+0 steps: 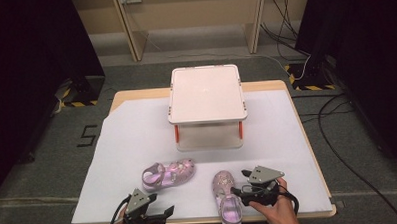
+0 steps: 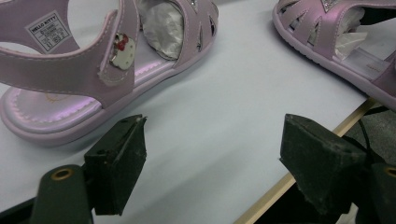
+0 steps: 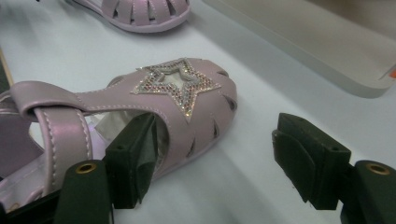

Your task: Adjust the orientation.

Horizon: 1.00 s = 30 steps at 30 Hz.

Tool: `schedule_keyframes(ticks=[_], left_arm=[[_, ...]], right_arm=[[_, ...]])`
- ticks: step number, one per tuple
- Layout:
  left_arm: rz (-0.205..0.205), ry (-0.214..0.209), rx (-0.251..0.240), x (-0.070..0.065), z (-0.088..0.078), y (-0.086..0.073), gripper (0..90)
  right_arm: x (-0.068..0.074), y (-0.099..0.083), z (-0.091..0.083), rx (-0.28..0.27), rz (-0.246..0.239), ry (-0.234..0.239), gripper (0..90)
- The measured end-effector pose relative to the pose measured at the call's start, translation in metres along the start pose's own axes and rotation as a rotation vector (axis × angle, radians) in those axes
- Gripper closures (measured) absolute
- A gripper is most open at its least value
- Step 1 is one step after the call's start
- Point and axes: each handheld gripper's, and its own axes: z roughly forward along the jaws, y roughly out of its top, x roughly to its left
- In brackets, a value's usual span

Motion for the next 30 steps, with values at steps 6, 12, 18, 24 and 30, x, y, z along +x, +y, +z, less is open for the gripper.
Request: schedule_keyframes(ticks=[6, 12, 18, 24, 30], left_arm=[[-0.002, 0.0, -0.006, 0.001, -0.002, 0.0, 22.1], [-0.007, 0.006, -0.009, 0.003, -0.004, 0.0, 22.1], [0.014, 0.033, -0.004, 0.003, -0.005, -0.001, 22.0], [0.025, 0.06, -0.004, 0.005, -0.006, -0.002, 21.7], [0.023, 0.062, -0.002, 0.004, -0.006, -0.001, 21.5]], right_arm=[[-0.002, 0.003, -0.014, -0.034, 0.01, 0.001, 31.8], [0.004, 0.003, -0.041, -0.079, 0.013, 0.015, 32.7], [0.018, 0.005, -0.051, -0.102, 0.002, 0.051, 33.2], [0.032, 0.007, -0.052, -0.11, -0.012, 0.073, 33.3], [0.043, 0.008, -0.047, -0.1, -0.052, 0.075, 33.7]])
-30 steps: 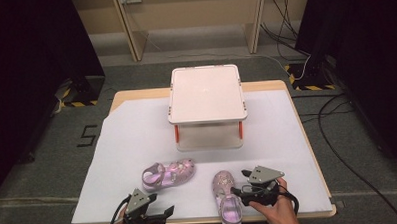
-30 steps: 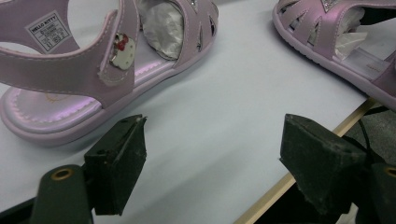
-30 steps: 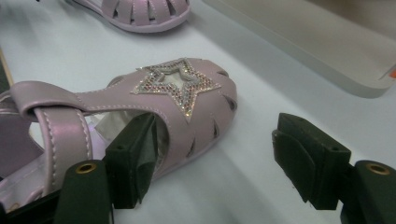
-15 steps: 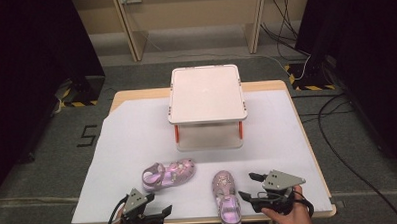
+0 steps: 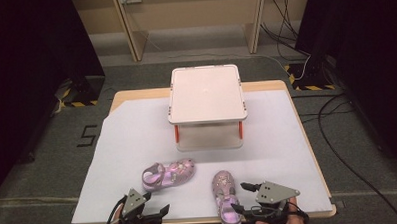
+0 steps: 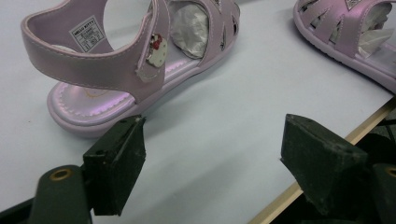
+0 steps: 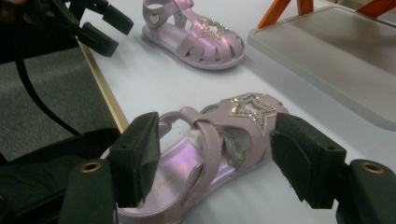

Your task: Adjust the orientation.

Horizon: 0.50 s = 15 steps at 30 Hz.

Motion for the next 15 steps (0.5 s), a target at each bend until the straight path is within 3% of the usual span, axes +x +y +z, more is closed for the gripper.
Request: schedule_keyframes(ticks=[11, 15], left_arm=[[0.003, -0.011, 0.01, -0.001, 0.002, 0.0, 21.5], [0.001, -0.014, 0.011, 0.0, 0.003, 0.0, 21.6]], right_arm=[[0.009, 0.0, 0.017, 0.064, -0.133, -0.031, 46.7], [0.01, 0.001, 0.026, 0.094, -0.223, -0.054, 55.8]])
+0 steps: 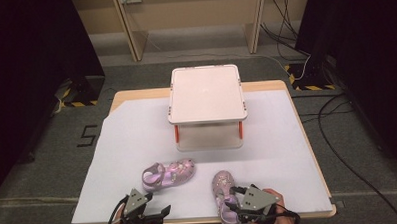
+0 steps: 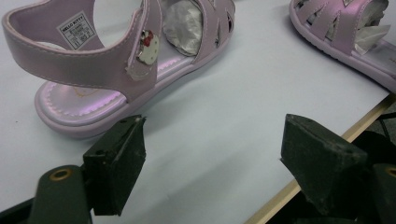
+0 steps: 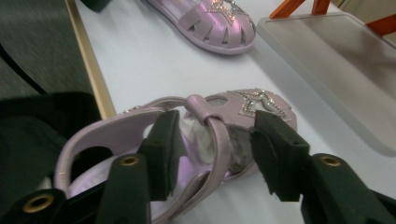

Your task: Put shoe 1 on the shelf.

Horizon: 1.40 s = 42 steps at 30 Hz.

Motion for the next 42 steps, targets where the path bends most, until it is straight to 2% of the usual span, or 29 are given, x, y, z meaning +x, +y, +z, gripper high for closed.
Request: schedule_keyframes(ticks=[2, 5, 8, 10, 13, 16, 24, 34, 37, 42], left_arm=[[-0.003, 0.0, 0.0, 0.0, 0.0, -0.001, 21.6], [-0.004, 0.001, 0.003, 0.002, -0.002, -0.001, 21.6], [-0.006, 0.005, -0.005, 0.003, -0.003, 0.0, 21.6], [-0.008, 0.004, -0.004, 0.003, -0.003, 0.001, 21.6], [-0.004, 0.002, -0.002, 0.003, -0.003, 0.0, 21.6], [-0.005, 0.003, -0.001, 0.002, -0.004, -0.001, 21.6], [-0.013, 0.005, -0.011, 0.004, -0.005, -0.001, 21.6], [-0.017, 0.005, -0.021, 0.006, -0.007, 0.0, 21.6], [-0.018, 0.003, -0.023, 0.006, -0.007, 0.0, 21.6], [-0.02, -0.001, -0.016, 0.006, -0.005, 0.0, 21.6]], right_arm=[[0.0, 0.001, 0.004, 0.011, -0.047, -0.015, 61.5], [0.0, 0.001, 0.007, 0.017, -0.067, -0.012, 69.8], [-0.002, 0.001, 0.006, 0.017, -0.091, -0.041, 78.1], [-0.003, 0.001, 0.004, 0.017, -0.112, -0.064, 80.3], [-0.005, 0.002, 0.004, 0.012, -0.118, -0.084, 82.6], [-0.009, 0.007, 0.003, 0.001, -0.124, -0.089, 83.4], [-0.026, 0.025, 0.014, -0.036, -0.148, -0.152, 83.7], [-0.055, 0.035, 0.049, -0.039, -0.129, -0.23, 83.6], [-0.064, 0.039, 0.061, -0.045, -0.15, -0.259, 83.6], [-0.076, 0.048, 0.082, -0.047, -0.132, -0.272, 83.5]])
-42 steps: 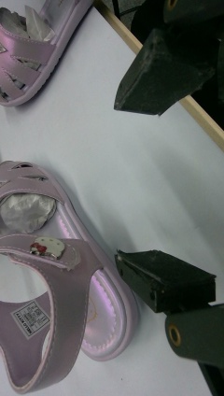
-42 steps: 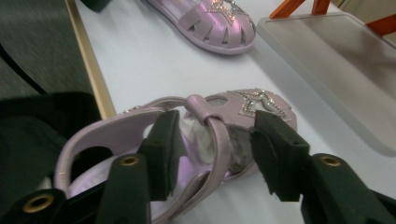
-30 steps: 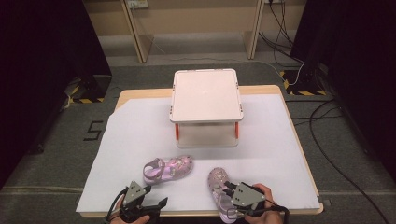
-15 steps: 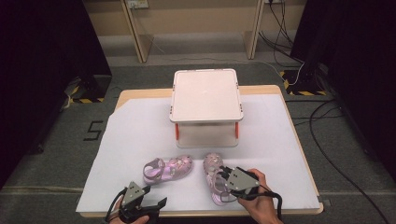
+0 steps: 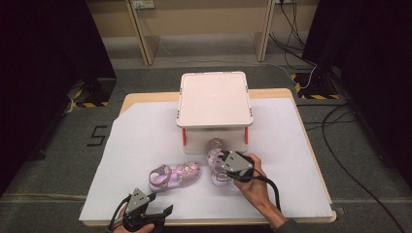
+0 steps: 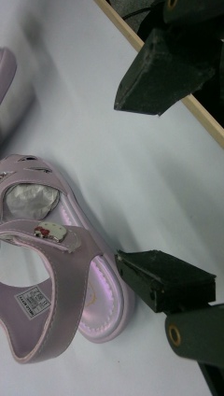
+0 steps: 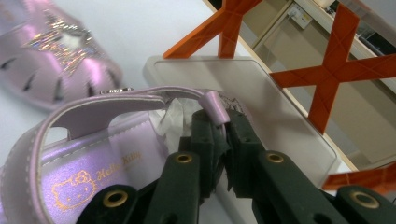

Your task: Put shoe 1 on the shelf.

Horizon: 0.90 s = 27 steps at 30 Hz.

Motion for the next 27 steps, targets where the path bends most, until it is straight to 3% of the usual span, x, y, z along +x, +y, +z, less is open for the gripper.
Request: schedule_keyframes(ticks=[3, 14, 27], left_arm=[[0.001, -0.002, 0.0, 0.0, 0.0, 0.0, 21.6], [-0.001, -0.009, -0.001, 0.0, 0.0, 0.0, 21.6], [0.001, -0.014, 0.004, -0.001, 0.001, -0.001, 21.6]], right_arm=[[-0.003, 0.005, 0.015, 0.003, -0.017, -0.015, 83.5], [-0.013, 0.013, 0.06, 0.006, 0.026, -0.068, 83.2], [-0.019, 0.015, 0.088, 0.016, 0.062, -0.131, 80.9]])
